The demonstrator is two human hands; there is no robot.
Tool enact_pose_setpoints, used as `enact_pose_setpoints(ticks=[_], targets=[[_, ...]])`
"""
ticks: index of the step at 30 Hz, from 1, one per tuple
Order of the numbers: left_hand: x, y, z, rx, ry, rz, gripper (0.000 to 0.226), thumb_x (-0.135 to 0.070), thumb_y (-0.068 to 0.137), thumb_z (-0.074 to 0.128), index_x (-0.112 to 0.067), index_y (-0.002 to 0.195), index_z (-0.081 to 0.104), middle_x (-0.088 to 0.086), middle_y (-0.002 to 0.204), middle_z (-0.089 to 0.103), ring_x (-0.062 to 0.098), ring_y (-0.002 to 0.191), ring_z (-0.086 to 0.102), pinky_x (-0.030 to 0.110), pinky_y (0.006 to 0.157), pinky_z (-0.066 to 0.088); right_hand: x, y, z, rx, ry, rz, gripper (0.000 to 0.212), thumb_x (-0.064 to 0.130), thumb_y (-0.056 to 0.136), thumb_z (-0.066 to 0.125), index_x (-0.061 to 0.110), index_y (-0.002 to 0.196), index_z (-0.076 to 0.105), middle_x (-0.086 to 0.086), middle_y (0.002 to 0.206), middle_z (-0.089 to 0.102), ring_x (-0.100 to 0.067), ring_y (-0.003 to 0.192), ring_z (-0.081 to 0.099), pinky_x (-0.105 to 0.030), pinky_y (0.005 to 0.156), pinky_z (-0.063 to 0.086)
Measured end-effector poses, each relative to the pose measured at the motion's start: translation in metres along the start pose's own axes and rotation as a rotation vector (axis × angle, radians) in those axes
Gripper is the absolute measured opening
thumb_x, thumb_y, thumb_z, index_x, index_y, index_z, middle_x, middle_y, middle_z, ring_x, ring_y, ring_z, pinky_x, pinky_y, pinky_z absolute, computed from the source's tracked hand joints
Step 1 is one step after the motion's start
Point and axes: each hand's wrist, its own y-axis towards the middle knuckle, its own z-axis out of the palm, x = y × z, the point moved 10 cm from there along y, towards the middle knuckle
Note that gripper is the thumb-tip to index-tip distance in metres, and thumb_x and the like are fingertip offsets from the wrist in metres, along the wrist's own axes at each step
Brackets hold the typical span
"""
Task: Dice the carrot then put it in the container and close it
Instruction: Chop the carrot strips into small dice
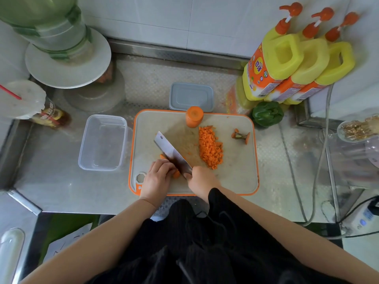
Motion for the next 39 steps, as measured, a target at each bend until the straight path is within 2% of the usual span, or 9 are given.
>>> enact_pose_setpoints(ticks=[3,7,12,16,23,28,31,36,39], targets=[[0.002,0.000,-0.001,0.027,-0.023,-0.032,0.031,-0.031,0.089,0.047,-0.010,0.087,0.070,0.002,0.099,0.061,0.016,0.098,0.051,0.022,0.086,0.039,-0.001,0.001,-0.002,0.003,0.012,-0.025,0.036,0.037,0.100,0.044,0.005,0.106,0.058,-0.015,0.103,0.064,-0.034,0.097,0.061,-0.031,0.069,0.038],[0.001,0.002,-0.002,0.037,-0.027,-0.034,0.032,-0.031,0.088,0.046,-0.010,0.087,0.070,0.003,0.098,0.062,0.015,0.097,0.051,0.020,0.087,0.038,0.001,-0.009,-0.006,-0.049,-0.027,-0.048,0.033,0.036,0.100,0.041,0.008,0.104,0.058,-0.011,0.095,0.062,-0.032,0.094,0.061,-0.032,0.069,0.041],[0.002,0.001,-0.001,0.028,0.011,-0.028,0.032,-0.029,0.088,0.047,-0.007,0.090,0.070,0.005,0.098,0.062,0.018,0.095,0.052,0.026,0.083,0.041,0.006,-0.022,-0.014,-0.066,-0.078,-0.062,0.032,0.034,0.101,0.039,0.009,0.108,0.057,-0.010,0.100,0.065,-0.030,0.092,0.062,-0.034,0.072,0.045],[0.004,0.001,0.000,0.027,0.034,-0.035,0.016,-0.016,0.087,0.057,-0.006,0.090,0.069,0.005,0.098,0.062,0.019,0.093,0.053,0.028,0.082,0.043,0.010,-0.028,-0.018,-0.068,-0.123,-0.057,0.032,0.034,0.102,0.038,0.009,0.112,0.057,-0.010,0.102,0.064,-0.030,0.094,0.062,-0.037,0.078,0.049],[0.004,0.001,0.001,0.004,0.057,-0.010,0.009,0.001,0.083,0.068,-0.003,0.091,0.069,0.008,0.100,0.063,0.023,0.095,0.055,0.033,0.080,0.048,0.015,-0.026,-0.017,-0.061,-0.162,-0.045,0.027,0.027,0.102,0.041,0.009,0.114,0.057,-0.010,0.099,0.064,-0.026,0.082,0.057,-0.032,0.067,0.043],[0.004,0.001,0.001,-0.015,0.041,0.010,0.013,-0.010,0.085,0.060,-0.002,0.089,0.069,0.008,0.097,0.063,0.022,0.091,0.055,0.036,0.076,0.051,0.018,-0.023,-0.014,-0.045,-0.188,-0.036,0.019,0.018,0.099,0.047,0.008,0.111,0.059,-0.010,0.099,0.065,-0.026,0.082,0.058,-0.031,0.064,0.039],[0.002,0.000,0.000,-0.029,0.047,0.036,0.024,-0.020,0.088,0.052,-0.003,0.089,0.069,0.007,0.095,0.063,0.018,0.089,0.053,0.034,0.074,0.049,0.021,-0.021,-0.012,-0.044,-0.216,-0.028,0.018,0.016,0.098,0.048,0.009,0.110,0.059,-0.010,0.100,0.065,-0.028,0.086,0.061,-0.031,0.063,0.041],[0.004,0.000,0.000,-0.028,0.037,0.019,0.030,-0.025,0.089,0.047,-0.005,0.089,0.069,0.005,0.096,0.063,0.016,0.089,0.051,0.032,0.072,0.049,0.021,-0.016,-0.003,-0.002,-0.213,-0.023,0.017,0.007,0.095,0.045,0.008,0.105,0.058,-0.010,0.097,0.063,-0.026,0.077,0.054,-0.031,0.064,0.042],[0.005,-0.001,0.001,-0.019,0.023,0.018,0.029,-0.026,0.090,0.047,-0.006,0.088,0.069,0.004,0.097,0.062,0.017,0.089,0.052,0.032,0.073,0.049,0.017,-0.015,0.004,-0.002,-0.147,-0.006,0.019,0.005,0.094,0.044,0.006,0.108,0.057,-0.012,0.104,0.064,-0.030,0.089,0.060,-0.031,0.070,0.043]])
